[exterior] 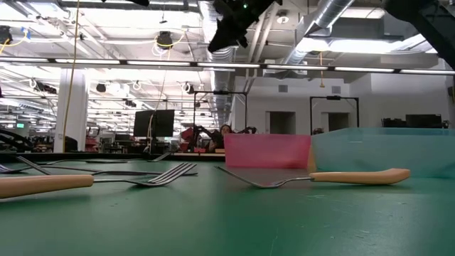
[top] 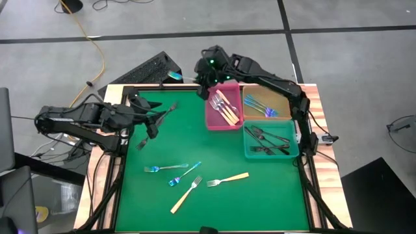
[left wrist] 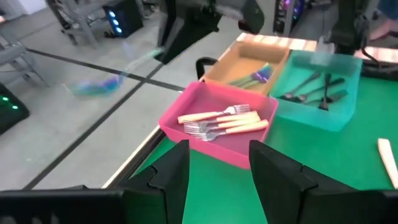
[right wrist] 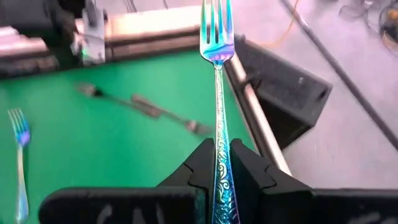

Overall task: Sort silverware by color (type)
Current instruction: Put the blue fork into the orange bin

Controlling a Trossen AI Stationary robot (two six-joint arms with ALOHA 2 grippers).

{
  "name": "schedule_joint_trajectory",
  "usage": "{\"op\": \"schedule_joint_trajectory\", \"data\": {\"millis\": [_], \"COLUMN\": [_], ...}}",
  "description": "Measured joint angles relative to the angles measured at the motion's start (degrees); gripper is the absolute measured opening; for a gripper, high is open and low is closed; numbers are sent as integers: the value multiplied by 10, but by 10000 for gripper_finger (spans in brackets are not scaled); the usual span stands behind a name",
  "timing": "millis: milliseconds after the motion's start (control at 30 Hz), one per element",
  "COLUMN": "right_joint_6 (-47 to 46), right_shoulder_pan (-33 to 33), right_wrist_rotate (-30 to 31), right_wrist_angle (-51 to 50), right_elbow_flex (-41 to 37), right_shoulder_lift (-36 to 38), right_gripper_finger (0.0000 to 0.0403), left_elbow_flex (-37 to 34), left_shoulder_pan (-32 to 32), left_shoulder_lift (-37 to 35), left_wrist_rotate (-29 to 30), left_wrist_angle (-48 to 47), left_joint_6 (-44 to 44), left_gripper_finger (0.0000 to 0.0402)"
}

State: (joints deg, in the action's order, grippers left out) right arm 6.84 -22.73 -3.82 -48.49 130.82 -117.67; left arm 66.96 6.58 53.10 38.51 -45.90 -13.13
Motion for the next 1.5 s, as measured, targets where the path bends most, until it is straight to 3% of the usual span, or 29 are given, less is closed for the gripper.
{"op": "schedule_joint_trajectory", "data": {"millis": [100, 300, 433, 800, 1200, 1500], "right_joint_6": [-8, -13, -20, -39, -37, -39], "right_shoulder_pan": [1, 8, 12, 75, 130, 144], "right_wrist_rotate": [-27, -46, -77, -84, -121, -143], "right_wrist_angle": [33, 106, 160, 283, 358, 364], "right_elbow_flex": [0, 1, 1, 1, 1, 1], "right_shoulder_lift": [14, 33, 53, 70, 71, 66], "right_gripper_finger": [62, 62, 62, 62, 62, 62], "left_elbow_flex": [-1, -46, -80, -117, -118, -118], "left_shoulder_pan": [4, 6, 6, -7, -77, -97], "left_shoulder_lift": [1, -11, -36, -72, -31, -11], "left_wrist_rotate": [26, 54, 55, 20, -232, -285], "left_wrist_angle": [15, 130, 245, 576, 689, 768], "left_joint_6": [-2, 15, 46, 172, 143, 109], "left_gripper_finger": [151, 151, 151, 151, 151, 151]}}
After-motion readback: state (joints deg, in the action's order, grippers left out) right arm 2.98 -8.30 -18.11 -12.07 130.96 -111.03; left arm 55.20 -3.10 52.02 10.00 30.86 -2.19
